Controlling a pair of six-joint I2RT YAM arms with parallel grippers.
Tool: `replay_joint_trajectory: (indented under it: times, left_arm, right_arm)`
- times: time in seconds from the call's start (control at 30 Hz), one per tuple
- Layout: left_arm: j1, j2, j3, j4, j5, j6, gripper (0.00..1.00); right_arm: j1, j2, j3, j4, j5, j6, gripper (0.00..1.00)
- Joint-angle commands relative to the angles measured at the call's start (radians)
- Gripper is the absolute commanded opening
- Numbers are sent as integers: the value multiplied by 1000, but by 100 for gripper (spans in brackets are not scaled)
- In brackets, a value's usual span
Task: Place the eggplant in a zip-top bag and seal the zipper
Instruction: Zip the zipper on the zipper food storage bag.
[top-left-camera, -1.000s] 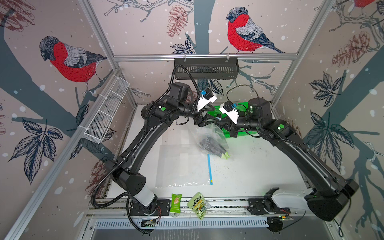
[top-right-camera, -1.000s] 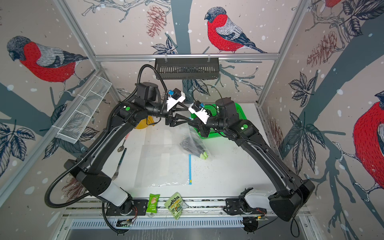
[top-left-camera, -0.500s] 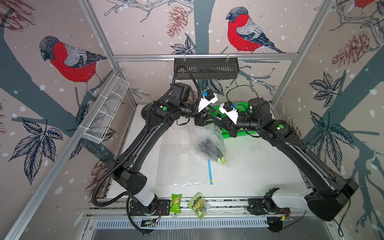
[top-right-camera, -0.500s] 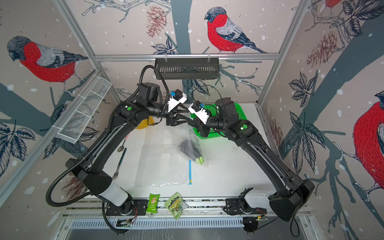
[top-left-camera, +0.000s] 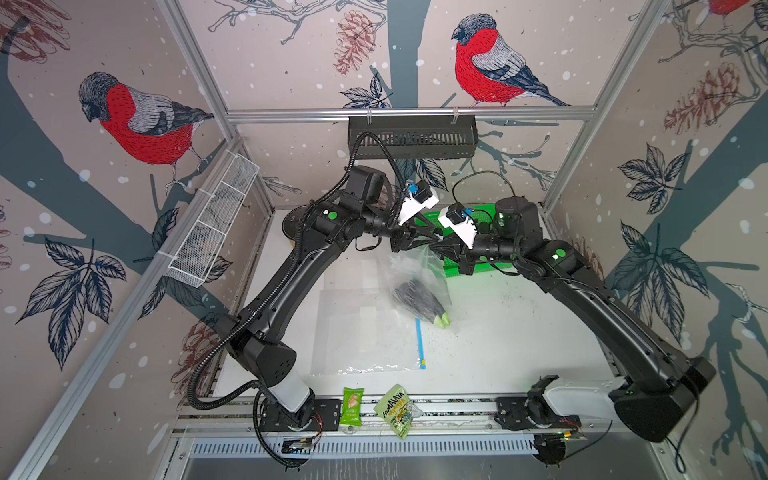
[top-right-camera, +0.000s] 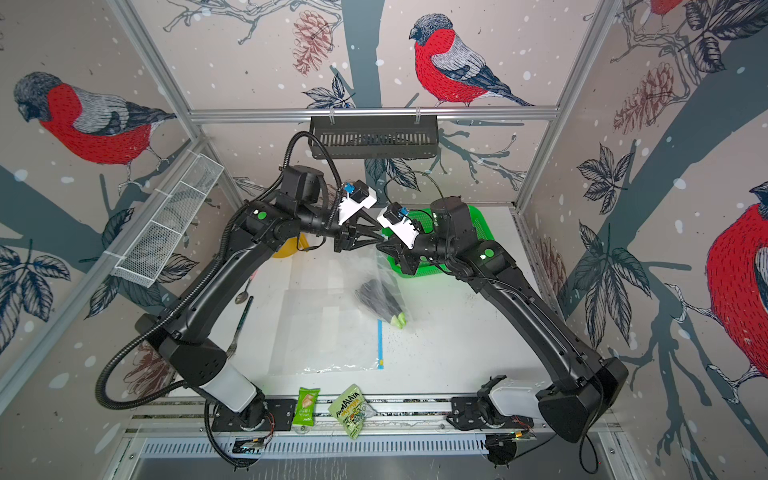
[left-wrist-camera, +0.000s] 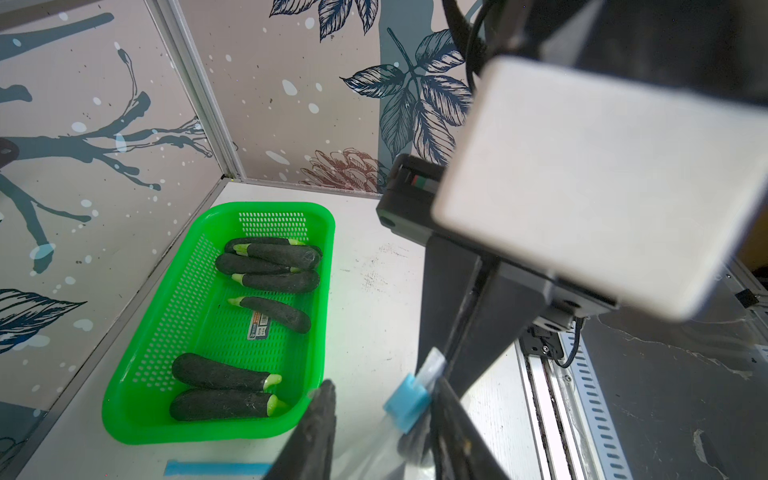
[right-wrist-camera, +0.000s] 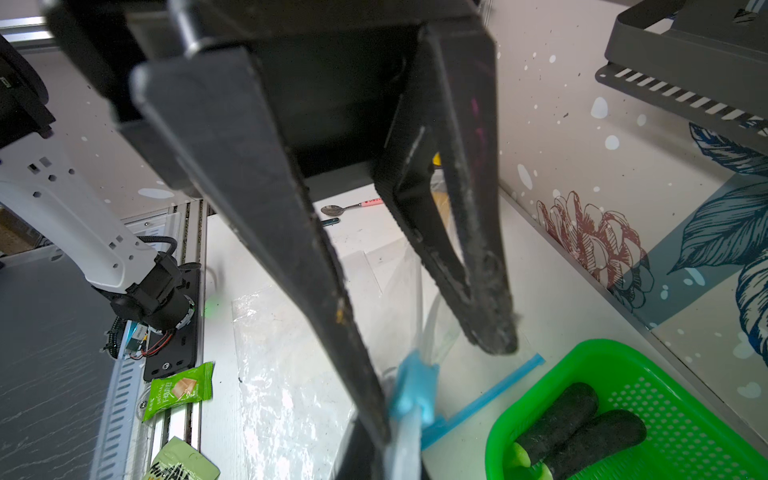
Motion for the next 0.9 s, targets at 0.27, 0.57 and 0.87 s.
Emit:
replay_joint_trajectory:
  times: [0.27,0.57,0.87]
  left_arm:
    - [0,-11,4,-24,20,42,27]
    - [0,5,28,-64,12,91,57]
    - [0,86,142,-168,20,182,65]
  right_arm:
    - [-25,4,-13,47,-19,6,2]
    - [-29,16,-6,29,-39,-12,3]
    - [-19,22,2,17,-43,-26,2]
